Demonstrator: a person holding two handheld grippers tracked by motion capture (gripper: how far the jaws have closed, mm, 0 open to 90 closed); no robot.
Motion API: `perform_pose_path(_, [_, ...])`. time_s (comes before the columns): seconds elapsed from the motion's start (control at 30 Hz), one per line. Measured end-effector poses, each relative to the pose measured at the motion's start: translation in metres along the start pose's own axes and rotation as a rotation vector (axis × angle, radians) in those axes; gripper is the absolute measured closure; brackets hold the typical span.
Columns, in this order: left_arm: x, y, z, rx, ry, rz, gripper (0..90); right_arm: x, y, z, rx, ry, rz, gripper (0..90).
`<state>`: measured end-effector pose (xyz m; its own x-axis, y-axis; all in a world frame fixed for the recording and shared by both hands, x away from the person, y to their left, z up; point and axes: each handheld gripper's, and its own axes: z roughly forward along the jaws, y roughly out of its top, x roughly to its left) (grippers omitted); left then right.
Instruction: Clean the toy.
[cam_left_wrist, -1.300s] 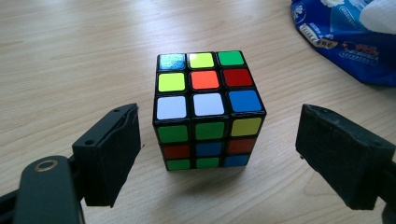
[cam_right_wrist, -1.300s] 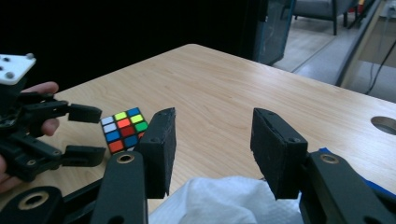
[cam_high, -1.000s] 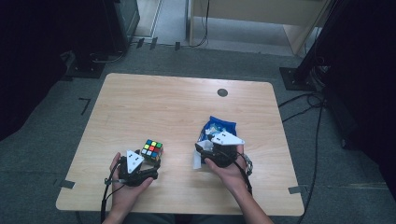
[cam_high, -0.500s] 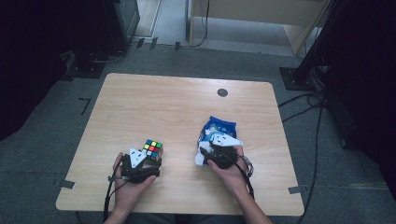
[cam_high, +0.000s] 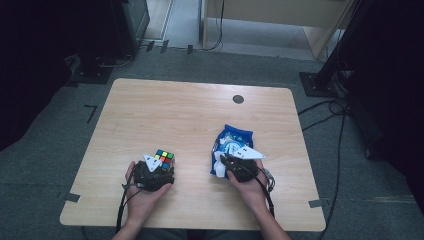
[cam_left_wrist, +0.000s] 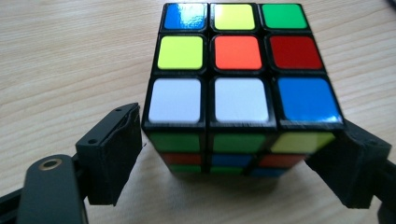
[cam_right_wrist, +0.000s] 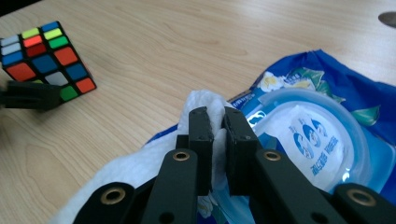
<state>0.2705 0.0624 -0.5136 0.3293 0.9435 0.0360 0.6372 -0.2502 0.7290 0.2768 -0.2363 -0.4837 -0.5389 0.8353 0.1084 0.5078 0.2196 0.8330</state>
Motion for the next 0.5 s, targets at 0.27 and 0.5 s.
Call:
perform_pose_path(0.27, [0.004,0.004,0.003,0.001,-0.014,-0.029,33.8,0.002,0.006,-0.011,-0.06,0.008,-0.008,84.6])
perform_pose_path(0.5, [0.001,0.005,-0.004,-0.04,-0.084,0.009,34.0,0.007,0.02,-0.024,-0.119,0.02,-0.022,84.6])
